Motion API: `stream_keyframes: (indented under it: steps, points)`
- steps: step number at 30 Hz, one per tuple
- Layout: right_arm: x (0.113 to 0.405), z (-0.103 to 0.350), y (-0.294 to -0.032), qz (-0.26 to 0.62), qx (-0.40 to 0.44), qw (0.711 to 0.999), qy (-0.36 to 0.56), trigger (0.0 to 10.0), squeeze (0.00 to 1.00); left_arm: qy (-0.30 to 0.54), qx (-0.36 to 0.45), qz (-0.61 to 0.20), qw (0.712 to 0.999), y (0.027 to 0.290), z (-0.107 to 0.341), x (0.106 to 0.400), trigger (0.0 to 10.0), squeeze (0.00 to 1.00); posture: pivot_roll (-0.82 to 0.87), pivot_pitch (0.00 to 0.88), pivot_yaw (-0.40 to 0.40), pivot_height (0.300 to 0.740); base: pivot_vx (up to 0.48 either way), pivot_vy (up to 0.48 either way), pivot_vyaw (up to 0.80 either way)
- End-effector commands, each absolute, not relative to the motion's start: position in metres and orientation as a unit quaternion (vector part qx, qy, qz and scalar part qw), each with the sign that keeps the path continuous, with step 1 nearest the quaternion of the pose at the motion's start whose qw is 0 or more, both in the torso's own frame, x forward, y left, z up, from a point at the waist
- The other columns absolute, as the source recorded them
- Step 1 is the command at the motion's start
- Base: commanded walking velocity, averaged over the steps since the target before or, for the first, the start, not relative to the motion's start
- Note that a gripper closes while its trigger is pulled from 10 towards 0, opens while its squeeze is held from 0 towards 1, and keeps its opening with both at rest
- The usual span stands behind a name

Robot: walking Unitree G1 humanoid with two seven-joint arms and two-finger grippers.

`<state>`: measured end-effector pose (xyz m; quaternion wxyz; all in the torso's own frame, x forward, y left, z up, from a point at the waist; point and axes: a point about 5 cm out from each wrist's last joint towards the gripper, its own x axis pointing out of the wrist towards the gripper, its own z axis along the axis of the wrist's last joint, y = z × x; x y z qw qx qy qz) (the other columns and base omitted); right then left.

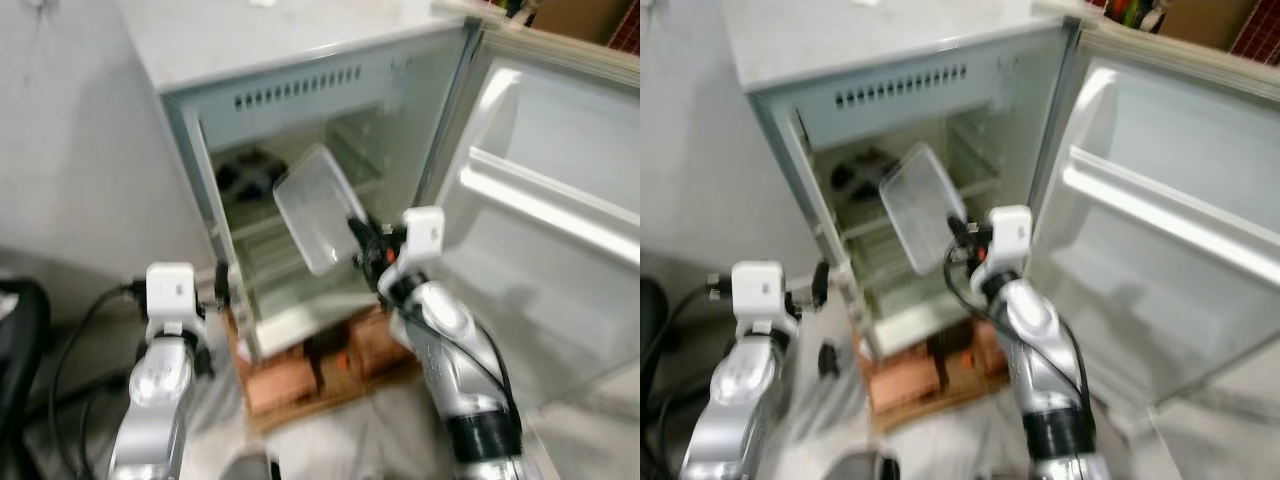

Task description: Restocking fridge

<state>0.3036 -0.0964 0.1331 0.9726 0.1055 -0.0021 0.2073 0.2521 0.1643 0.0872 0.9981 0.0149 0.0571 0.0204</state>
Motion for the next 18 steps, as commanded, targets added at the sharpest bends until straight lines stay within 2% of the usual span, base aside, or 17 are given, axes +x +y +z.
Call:
stream_keyframes:
  steps: [1,10,18]
  points:
    - [0.305,0.134,-0.106,0.192,0.099,0.976,-0.008,10.0,0.0,0.062,-0.002,-0.007,0.998,0.154,0.088,0.247,10.0,0.0,0.1,0.075,-0.001,0.74,0.0,0.0,0.0]
    - [0.306,0.134,-0.107,0.191,0.098,0.977,-0.01,10.0,0.0,0.078,-0.008,-0.006,0.997,0.155,0.084,0.23,10.0,0.0,0.11,0.072,-0.004,0.74,0.0,0.0,0.0]
    - [0.306,0.133,-0.107,0.193,0.097,0.976,-0.009,10.0,0.0,0.078,-0.004,0.0,0.997,0.156,0.085,0.23,10.0,0.0,0.11,0.073,-0.006,0.74,0.0,-0.449,0.0]
